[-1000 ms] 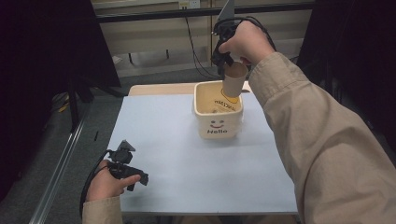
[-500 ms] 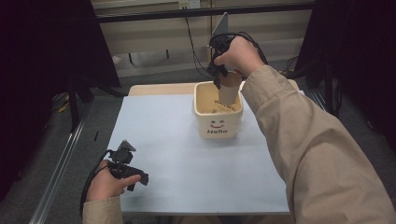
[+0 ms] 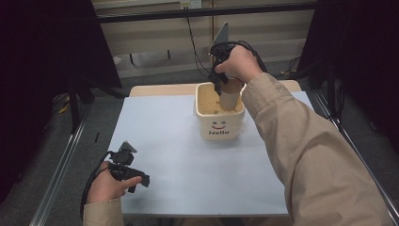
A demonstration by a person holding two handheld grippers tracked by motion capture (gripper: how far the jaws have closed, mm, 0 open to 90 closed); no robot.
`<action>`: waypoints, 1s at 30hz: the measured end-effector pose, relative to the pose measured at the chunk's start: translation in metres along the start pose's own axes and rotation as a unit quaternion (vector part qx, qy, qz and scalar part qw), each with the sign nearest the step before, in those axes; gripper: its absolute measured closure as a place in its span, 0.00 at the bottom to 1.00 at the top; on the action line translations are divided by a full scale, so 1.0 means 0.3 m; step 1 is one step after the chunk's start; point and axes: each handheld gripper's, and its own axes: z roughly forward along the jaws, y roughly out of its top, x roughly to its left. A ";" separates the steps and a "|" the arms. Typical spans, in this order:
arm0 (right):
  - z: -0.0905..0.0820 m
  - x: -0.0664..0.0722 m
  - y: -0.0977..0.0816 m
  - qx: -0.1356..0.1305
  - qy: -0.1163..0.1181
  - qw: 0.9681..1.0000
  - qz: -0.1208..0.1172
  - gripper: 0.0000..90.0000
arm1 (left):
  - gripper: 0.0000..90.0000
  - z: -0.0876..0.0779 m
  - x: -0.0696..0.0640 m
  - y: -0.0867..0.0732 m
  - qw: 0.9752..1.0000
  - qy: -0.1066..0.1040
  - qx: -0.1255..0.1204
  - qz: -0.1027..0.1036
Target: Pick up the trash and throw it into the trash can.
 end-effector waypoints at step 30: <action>-0.031 -0.019 -0.015 -0.007 -0.005 1.000 0.003 0.12 | 0.06 -0.003 0.002 -0.005 1.000 0.005 -0.009 0.000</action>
